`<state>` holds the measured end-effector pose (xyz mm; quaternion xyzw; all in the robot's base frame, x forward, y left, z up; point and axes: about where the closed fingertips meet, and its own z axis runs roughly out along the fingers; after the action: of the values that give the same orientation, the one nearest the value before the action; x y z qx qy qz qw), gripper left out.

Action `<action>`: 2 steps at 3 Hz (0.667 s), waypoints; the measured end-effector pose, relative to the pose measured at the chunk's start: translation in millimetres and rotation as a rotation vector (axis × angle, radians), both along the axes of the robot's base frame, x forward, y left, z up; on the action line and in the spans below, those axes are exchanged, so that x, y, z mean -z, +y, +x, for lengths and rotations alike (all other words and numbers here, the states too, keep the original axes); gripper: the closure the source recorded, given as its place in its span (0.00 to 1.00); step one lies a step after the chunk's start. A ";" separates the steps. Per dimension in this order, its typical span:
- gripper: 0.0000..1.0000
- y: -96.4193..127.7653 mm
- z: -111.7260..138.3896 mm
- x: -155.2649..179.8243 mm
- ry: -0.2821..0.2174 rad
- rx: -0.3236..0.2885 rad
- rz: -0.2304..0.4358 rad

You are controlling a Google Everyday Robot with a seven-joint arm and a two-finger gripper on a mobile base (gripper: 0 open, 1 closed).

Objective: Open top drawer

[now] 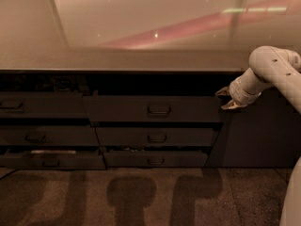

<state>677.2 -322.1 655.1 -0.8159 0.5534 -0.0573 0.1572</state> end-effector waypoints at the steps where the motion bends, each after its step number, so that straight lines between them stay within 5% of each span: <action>1: 1.00 -0.4 -5.6 2.6 -0.001 -0.006 -0.001; 2: 1.00 -0.4 -5.7 0.2 -0.001 -0.006 -0.001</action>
Offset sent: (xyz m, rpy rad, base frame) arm -0.2326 -0.0273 -0.1947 -0.0978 -0.0162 0.2242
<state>671.5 -322.5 654.9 -0.8176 0.5509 -0.0577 0.1570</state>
